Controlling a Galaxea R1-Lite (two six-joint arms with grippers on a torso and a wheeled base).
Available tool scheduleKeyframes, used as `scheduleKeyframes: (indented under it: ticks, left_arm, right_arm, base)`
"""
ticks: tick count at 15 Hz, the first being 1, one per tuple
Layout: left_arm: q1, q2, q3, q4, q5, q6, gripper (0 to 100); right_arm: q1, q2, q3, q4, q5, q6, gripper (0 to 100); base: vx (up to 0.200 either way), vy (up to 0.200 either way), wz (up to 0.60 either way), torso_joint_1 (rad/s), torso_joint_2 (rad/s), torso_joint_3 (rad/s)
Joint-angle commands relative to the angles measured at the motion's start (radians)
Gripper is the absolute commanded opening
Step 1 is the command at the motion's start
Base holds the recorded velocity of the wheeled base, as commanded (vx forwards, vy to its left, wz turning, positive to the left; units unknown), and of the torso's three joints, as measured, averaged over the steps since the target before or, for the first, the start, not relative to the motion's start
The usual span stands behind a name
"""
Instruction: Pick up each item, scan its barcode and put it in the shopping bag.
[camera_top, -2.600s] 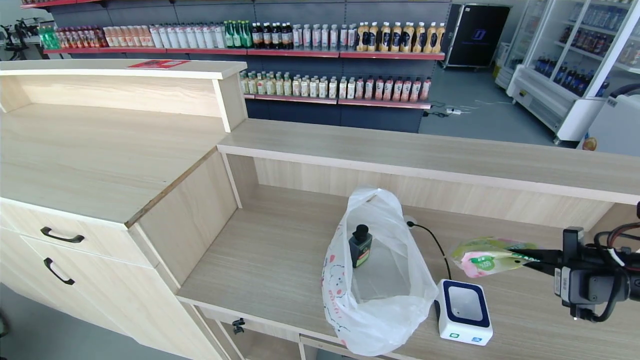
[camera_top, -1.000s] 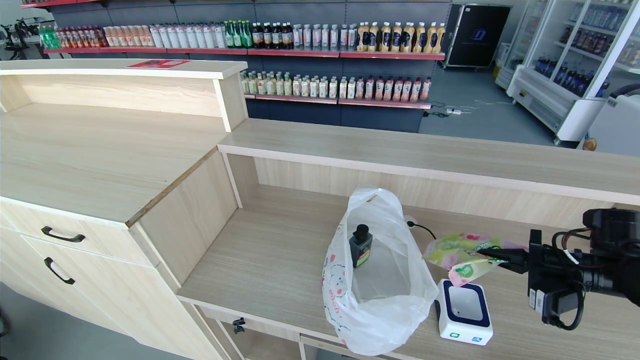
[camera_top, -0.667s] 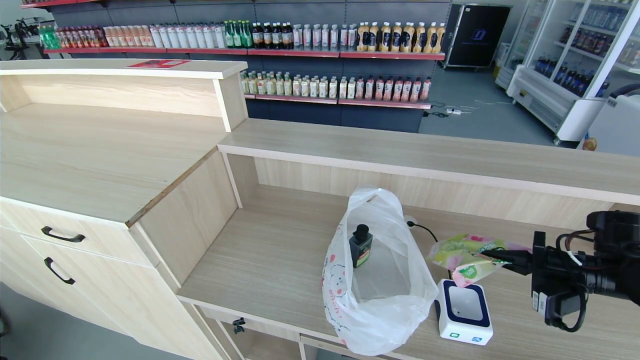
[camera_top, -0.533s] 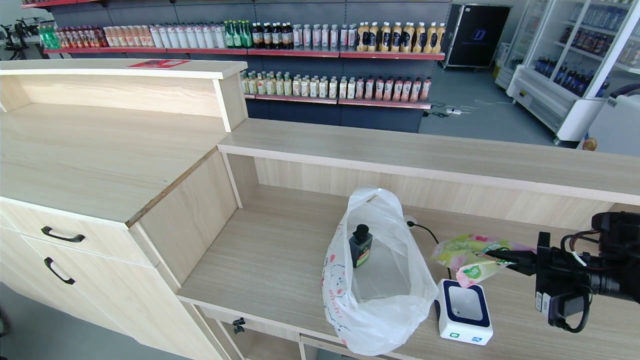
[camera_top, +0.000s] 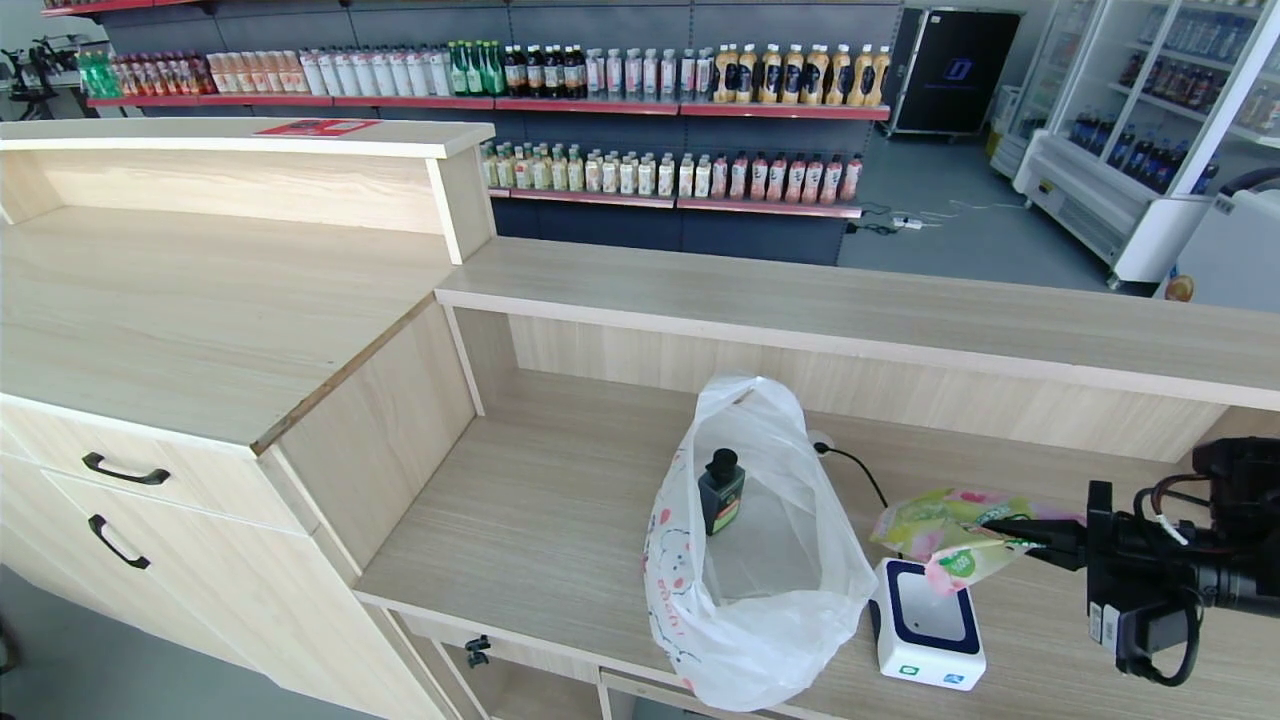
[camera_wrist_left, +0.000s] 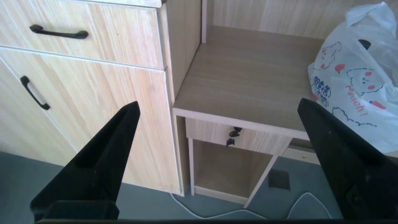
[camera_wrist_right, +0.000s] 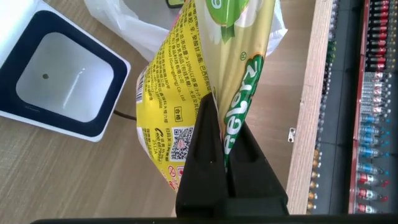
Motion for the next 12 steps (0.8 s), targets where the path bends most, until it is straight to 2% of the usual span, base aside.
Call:
scheduleKeyframes:
  ticks: [1,7,12]
  left_arm:
    - [0.0,0.002,0.0,0.0,0.0,-0.001,100]
    - [0.0,0.002,0.0,0.0,0.0,-0.001,100]
    - [0.0,0.002,0.0,0.0,0.0,-0.001,100]
  right_arm:
    - [-0.002,-0.008,-0.004,-0.001,0.0,-0.001,0]
    - [-0.049,-0.012,-0.005,0.002,0.005,-0.032,0]
    - [-0.042,-0.012,-0.008,0.028,0.006,-0.036,0]
  base:
    - [0.0,0.0,0.0,0.0,0.0,0.0]
    - [0.0,0.0,0.0,0.0,0.0,0.0]
    - [0.0,0.0,0.0,0.0,0.0,0.0]
